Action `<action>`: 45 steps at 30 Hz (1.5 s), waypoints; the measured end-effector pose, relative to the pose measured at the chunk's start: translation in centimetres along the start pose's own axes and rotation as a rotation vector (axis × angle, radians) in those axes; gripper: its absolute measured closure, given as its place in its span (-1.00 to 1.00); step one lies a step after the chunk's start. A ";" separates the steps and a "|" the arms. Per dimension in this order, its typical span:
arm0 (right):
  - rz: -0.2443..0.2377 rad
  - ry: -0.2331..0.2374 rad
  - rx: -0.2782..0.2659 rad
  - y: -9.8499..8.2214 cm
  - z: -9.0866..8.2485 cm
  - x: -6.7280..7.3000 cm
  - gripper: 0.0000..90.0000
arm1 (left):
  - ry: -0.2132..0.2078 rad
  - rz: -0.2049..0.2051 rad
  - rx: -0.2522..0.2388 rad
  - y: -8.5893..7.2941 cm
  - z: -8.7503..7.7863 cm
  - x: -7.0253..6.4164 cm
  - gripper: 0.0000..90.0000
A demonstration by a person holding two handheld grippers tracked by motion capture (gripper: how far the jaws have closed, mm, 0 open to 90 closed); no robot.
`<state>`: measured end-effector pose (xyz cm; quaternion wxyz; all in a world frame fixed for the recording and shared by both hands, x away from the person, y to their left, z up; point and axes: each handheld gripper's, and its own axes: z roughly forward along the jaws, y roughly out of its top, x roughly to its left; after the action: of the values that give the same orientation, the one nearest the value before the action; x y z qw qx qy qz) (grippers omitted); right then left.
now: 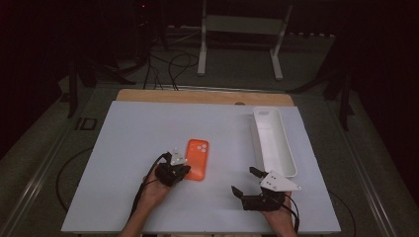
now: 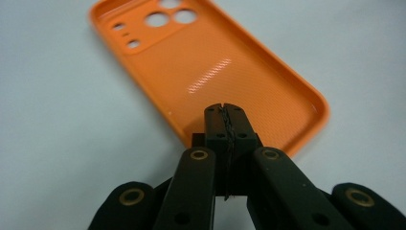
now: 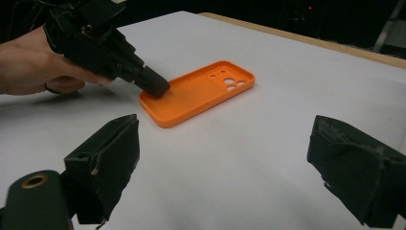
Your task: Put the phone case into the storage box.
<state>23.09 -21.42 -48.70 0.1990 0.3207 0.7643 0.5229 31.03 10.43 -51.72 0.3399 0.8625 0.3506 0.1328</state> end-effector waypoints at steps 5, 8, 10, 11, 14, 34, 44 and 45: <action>-0.001 -0.002 0.002 0.0 0.0 0.0 -0.76 | 0.043 -0.024 -0.002 -0.5 -0.5 1.1 1.00; -0.002 -0.003 0.001 0.0 -0.1 0.0 -0.76 | 0.062 -0.035 -0.003 -0.8 -0.7 1.6 1.00; -0.004 -0.005 0.001 0.0 -0.1 0.0 -0.76 | 0.076 -0.041 -0.002 -1.0 -1.0 2.0 1.00; -0.004 -0.006 0.001 0.0 -0.1 0.0 -0.76 | 0.086 -0.045 0.001 -1.2 -1.1 2.2 1.00; -0.002 -0.008 0.001 0.0 -0.1 -0.1 -0.76 | 0.110 -0.052 0.005 -1.6 -1.5 2.8 1.00; -0.003 -0.013 -0.008 0.3 -0.3 -0.2 -0.76 | 0.146 -0.124 -0.015 -3.4 -3.0 4.4 1.00; -0.006 -0.018 -0.017 0.3 -0.4 -0.4 -0.76 | 0.096 -0.142 -0.155 -3.6 -5.1 4.5 0.58; -0.006 -0.017 -0.018 0.3 -0.4 -0.4 -0.76 | 0.096 -0.145 -0.175 -3.6 -5.5 4.6 0.49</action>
<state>23.22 -21.92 -48.29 0.2098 0.3210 0.7589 0.5262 29.86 18.22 -50.20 0.4054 0.7946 0.4149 0.1790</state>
